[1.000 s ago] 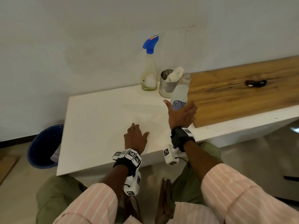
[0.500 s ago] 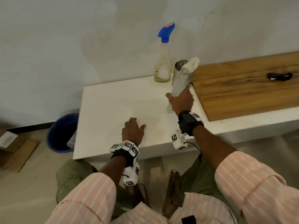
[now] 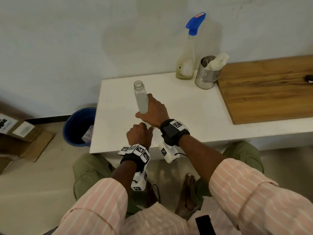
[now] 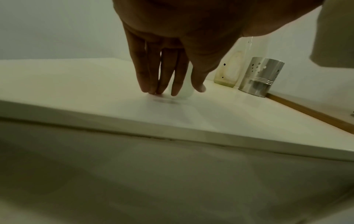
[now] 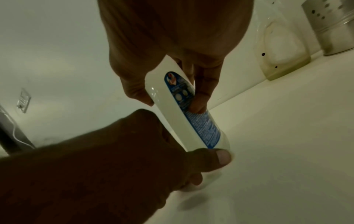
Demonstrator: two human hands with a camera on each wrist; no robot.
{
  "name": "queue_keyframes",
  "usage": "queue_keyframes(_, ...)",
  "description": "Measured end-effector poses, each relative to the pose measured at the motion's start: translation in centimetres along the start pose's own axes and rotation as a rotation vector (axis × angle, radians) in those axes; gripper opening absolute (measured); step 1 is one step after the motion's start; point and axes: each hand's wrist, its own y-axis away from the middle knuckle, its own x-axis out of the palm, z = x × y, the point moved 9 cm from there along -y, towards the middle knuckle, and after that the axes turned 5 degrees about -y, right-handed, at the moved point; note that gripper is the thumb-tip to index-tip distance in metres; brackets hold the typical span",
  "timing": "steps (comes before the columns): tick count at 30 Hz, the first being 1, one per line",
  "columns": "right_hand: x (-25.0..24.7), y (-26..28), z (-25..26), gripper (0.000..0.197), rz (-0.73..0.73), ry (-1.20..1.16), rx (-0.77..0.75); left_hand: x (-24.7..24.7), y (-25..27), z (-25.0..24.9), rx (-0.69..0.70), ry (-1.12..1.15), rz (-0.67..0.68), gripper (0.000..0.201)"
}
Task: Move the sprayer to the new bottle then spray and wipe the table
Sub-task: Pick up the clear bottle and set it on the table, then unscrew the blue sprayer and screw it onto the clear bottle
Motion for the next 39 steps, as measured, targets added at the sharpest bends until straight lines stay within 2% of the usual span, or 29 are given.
queue_keyframes(4,-0.3,0.4,-0.1,0.066,0.012,0.021,-0.011,-0.8,-0.2,-0.2,0.027,0.014,-0.031,0.049)
queue_keyframes(7,-0.6,0.9,-0.7,0.092,0.059,0.029,-0.025,-1.1,0.3,-1.2,0.075,0.002,-0.057,0.045)
queue_keyframes(10,-2.4,2.0,-2.0,0.115,0.033,-0.001,-0.02,-1.0,1.4,-3.7,0.236,-0.021,-0.067,0.047)
queue_keyframes(12,-4.3,2.5,-3.6,0.112,-0.052,-0.036,-0.001,-0.3,1.8,-6.1,0.395,0.027,-0.042,0.045)
queue_keyframes(14,-6.3,2.6,-5.7,0.098,-0.153,-0.083,0.046,0.4,1.6,-8.3,0.503,0.129,0.025,0.044)
queue_keyframes(16,-8.3,2.5,-7.4,0.078,-0.265,-0.13,0.095,1.5,0.7,-10.4,0.557,0.126,0.129,0.061)
queue_keyframes(18,-10.4,1.9,-8.7,0.063,-0.388,-0.154,0.13,2.8,-1.1,-11.8,0.513,0.085,0.261,0.089)
queue_keyframes(20,-11.7,1.1,-9.2,0.057,-0.482,-0.167,0.148,3.9,-2.5,-12.7,0.461,0.027,0.403,0.115)
queue_keyframes(22,-13.1,-0.8,-9.3,0.058,-0.55,-0.168,0.145,4.5,-3.8,-14.1,0.439,-0.03,0.47,0.122)
queue_keyframes(25,-15.0,-4.2,-8.9,0.071,-0.639,-0.154,0.143,4.8,-5.3,-15.3,0.404,-0.034,0.471,0.109)
queue_keyframes(26,-15.7,-5.4,-8.9,0.079,-0.671,-0.15,0.157,5.1,-5.7,-15.3,0.399,-0.036,0.482,0.116)
queue_keyframes(29,-17.3,-8.9,-9.0,0.099,-0.741,-0.142,0.227,6.1,-6.6,-14.7,0.39,-0.004,0.533,0.156)
queue_keyframes(30,-17.7,-10.0,-9.0,0.102,-0.748,-0.14,0.245,6.1,-6.7,-14.6,0.391,0.024,0.538,0.162)
queue_keyframes(34,-18.7,-13.5,-8.6,0.1,-0.737,-0.091,0.233,5.7,-6.5,-14.8,0.431,0.027,0.508,0.163)
queue_keyframes(39,-19.5,-13.9,-9.1,0.063,-0.709,0.065,0.25,5.7,-6.7,-15.1,0.407,-0.017,0.508,0.164)
